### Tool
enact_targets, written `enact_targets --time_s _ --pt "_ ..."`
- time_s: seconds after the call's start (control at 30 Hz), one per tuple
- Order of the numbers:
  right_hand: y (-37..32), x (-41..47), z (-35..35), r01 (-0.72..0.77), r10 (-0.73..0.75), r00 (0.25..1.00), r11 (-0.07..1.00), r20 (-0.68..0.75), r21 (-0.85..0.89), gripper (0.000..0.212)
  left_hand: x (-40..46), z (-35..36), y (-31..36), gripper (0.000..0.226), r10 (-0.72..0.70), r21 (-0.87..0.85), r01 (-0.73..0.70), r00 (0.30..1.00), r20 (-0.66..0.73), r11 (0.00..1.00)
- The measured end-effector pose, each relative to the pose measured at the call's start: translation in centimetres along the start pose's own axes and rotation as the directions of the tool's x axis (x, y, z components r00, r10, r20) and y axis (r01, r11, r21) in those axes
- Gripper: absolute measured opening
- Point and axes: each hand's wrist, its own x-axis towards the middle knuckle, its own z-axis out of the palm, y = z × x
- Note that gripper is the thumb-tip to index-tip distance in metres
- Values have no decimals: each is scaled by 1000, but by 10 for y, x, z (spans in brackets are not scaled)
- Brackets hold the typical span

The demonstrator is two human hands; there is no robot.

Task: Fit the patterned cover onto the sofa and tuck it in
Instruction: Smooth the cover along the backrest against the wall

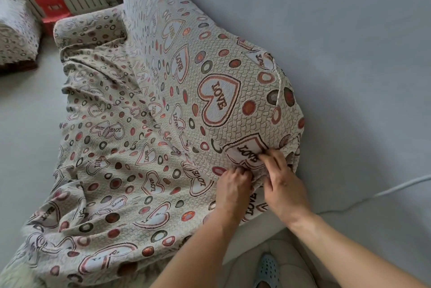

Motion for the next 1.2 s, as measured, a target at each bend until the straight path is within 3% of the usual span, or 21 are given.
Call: enact_targets --time_s 0.07,0.1,0.17,0.23,0.3,0.33,0.43,0.5,0.57,0.67,0.73,0.9,1.07,1.2 --pt "7 -12 -2 19 -18 998 1000 -67 16 48 2 0 2 21 -16 -23 17 999 32 1000" --pt "10 -19 -3 -46 48 994 999 -93 23 40 1 0 0 22 -5 -43 6 999 37 999" --pt "16 -28 2 -329 335 941 940 -54 96 17 -2 -4 -4 21 11 -73 -9 999 35 997" --pt "14 -18 12 -659 632 748 674 201 335 21 -4 -8 -4 18 9 -68 -7 1000 29 998" --pt "13 0 20 -727 680 623 320 386 608 27 -5 -8 -4 16 12 -54 -11 1000 17 998" --pt "12 9 21 -704 673 609 215 419 678 25 -4 -8 -4 15 22 -46 -21 1000 13 999" --pt "12 23 19 -667 681 545 -1 488 745 16 -6 -8 -7 14 25 7 -25 1000 15 1000" --pt "18 24 19 -677 657 526 -61 541 733 20 -6 -9 -2 10 37 30 -38 999 11 999" --pt "19 30 19 -688 631 568 10 529 726 23 -4 -11 -2 10 25 43 -26 1000 19 999" --pt "42 27 26 -701 656 673 419 341 577 16 2 -5 5 20 -9 142 3 999 38 990" --pt "58 19 31 -711 665 693 569 278 414 21 5 3 12 30 -24 201 15 999 42 980" --pt "74 14 44 -677 611 736 662 291 323 22 1 24 12 33 7 248 9 998 -64 969" --pt "74 -12 47 -627 595 779 752 199 204 24 -10 28 10 23 -7 227 20 998 -56 974" --pt "69 -21 36 -568 543 822 805 172 171 32 -19 16 16 12 30 71 -19 985 -168 997"
